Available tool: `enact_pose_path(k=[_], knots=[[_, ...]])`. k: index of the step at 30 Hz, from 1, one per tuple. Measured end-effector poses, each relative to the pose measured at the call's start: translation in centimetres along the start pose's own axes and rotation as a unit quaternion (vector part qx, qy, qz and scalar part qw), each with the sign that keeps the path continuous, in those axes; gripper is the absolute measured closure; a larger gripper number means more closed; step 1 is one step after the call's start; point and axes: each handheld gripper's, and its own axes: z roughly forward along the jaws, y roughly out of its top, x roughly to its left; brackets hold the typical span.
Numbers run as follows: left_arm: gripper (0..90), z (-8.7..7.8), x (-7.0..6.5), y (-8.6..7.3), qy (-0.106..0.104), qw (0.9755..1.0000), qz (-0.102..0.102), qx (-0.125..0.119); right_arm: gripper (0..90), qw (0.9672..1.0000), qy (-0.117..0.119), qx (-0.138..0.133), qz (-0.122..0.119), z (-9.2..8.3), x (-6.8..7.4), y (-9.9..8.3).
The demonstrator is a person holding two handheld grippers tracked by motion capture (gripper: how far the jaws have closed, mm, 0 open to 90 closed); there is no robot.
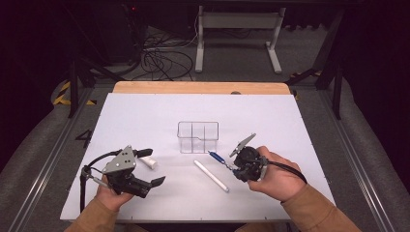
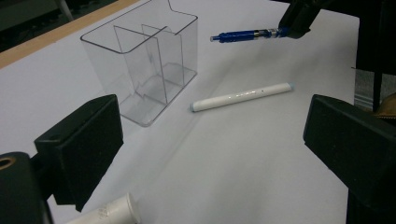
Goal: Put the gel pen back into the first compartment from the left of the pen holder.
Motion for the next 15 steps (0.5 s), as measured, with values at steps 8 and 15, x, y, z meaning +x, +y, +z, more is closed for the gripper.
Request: enact_pose_path(k=[8, 15], knots=[[8.3, 0.0, -0.1, 0.1, -0.012, 0.9999, -0.004, -0.002, 80.3, 0.9980, 0.034, -0.011, -0.052, -0.1, 0.2, 0.9], [9.3, 0.0, -0.1, 0.2, -0.016, 0.9999, -0.003, -0.001, 80.3, 0.9914, 0.049, -0.024, -0.119, -0.1, 0.5, 1.4]])
